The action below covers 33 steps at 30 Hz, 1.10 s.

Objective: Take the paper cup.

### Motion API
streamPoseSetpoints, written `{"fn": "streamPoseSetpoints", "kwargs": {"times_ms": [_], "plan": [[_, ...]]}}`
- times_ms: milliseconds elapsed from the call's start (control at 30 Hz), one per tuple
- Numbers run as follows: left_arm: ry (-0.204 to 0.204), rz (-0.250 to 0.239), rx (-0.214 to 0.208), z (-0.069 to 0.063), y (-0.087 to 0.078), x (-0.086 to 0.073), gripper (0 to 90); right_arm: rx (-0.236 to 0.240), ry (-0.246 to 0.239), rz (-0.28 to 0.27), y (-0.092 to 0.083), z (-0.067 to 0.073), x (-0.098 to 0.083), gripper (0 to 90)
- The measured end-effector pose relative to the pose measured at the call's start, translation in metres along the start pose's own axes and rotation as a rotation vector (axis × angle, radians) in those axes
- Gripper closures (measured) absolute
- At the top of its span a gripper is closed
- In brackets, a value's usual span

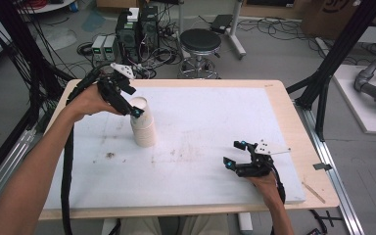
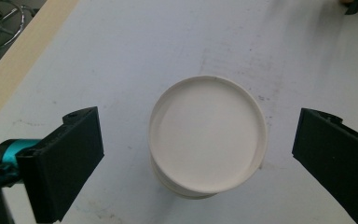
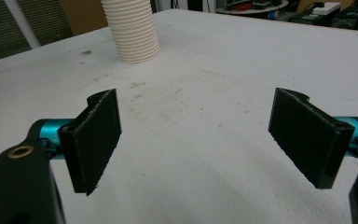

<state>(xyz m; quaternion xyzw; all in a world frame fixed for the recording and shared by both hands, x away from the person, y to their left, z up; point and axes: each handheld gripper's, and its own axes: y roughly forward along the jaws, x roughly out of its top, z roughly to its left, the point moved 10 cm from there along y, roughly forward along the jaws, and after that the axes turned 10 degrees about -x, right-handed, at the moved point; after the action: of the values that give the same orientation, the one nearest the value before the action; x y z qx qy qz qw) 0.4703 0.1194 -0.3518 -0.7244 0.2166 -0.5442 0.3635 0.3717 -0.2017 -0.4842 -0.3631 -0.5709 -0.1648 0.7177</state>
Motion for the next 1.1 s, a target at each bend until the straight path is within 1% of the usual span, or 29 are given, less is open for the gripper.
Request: {"fn": "streamPoseSetpoints", "kwargs": {"times_ms": [33,100,133,167,300,333,400,433,467,500,533,567,700,967,1033,1067,1100], "plan": [[0.003,0.008,-0.003,0.0005,0.0003,-0.001,3.6,0.0,0.0,0.0,0.0,0.0,0.0,17.5],[0.003,0.01,-0.004,0.0006,0.0001,-0.0014,13.8,-0.001,-0.001,-0.001,0.0,0.0,0.0,17.4],[0.003,0.01,-0.004,0.0006,0.0001,-0.0014,16.0,-0.001,-0.001,-0.001,0.0,0.0,0.0,17.4],[-0.004,0.017,0.002,0.0012,0.0004,-0.0019,16.0,-0.001,-0.001,0.0,0.0,0.0,0.0,17.5],[-0.007,0.023,-0.001,0.0015,0.0013,-0.0022,16.6,-0.002,-0.003,-0.001,0.0003,-0.0002,0.0001,17.4],[-0.008,0.023,-0.004,0.0014,0.0014,-0.0022,18.6,-0.002,-0.001,0.0,0.0002,0.0001,0.0,17.4],[-0.002,0.009,-0.038,-0.0015,0.0012,-0.0012,23.6,-0.003,-0.001,0.001,0.0001,0.0002,-0.0001,17.4],[-0.002,0.009,-0.038,-0.0015,0.0012,-0.0012,26.0,-0.003,-0.001,0.001,0.0001,0.0003,-0.0001,17.4],[-0.001,0.002,-0.052,-0.0029,0.001,-0.0007,26.0,-0.003,-0.001,0.001,0.0001,0.0003,-0.0001,17.4],[-0.001,-0.002,-0.061,-0.0042,0.0011,-0.0004,29.8,-0.002,-0.002,0.0,0.0002,0.0001,0.0,17.5],[0.0,0.001,-0.057,-0.0043,0.0012,-0.0006,29.8,-0.002,-0.002,0.0,0.0002,0.0001,0.0,17.5],[0.0,0.007,-0.052,-0.004,0.001,-0.001,33.1,-0.003,-0.005,0.0,0.0004,-0.0005,0.0,17.5],[-0.006,0.001,-0.05,-0.0034,0.0008,-0.0013,34.0,-0.003,-0.006,0.001,0.0005,-0.0003,0.0,17.4],[-0.001,0.0,-0.044,-0.0033,0.0005,-0.0007,34.6,-0.002,-0.002,0.004,0.0006,-0.0003,-0.0003,17.4],[-0.005,-0.019,-0.043,-0.0038,-0.0026,0.0017,34.8,-0.003,-0.002,0.004,0.0007,-0.0003,-0.0002,17.5],[-0.005,-0.019,-0.043,-0.0038,-0.0026,0.0017,34.9,-0.003,-0.002,0.004,0.0007,-0.0004,-0.0002,17.4],[-0.003,-0.032,-0.044,-0.0049,-0.0068,0.005,34.9,-0.003,-0.002,0.004,0.0007,-0.0004,-0.0002,17.5]]}}
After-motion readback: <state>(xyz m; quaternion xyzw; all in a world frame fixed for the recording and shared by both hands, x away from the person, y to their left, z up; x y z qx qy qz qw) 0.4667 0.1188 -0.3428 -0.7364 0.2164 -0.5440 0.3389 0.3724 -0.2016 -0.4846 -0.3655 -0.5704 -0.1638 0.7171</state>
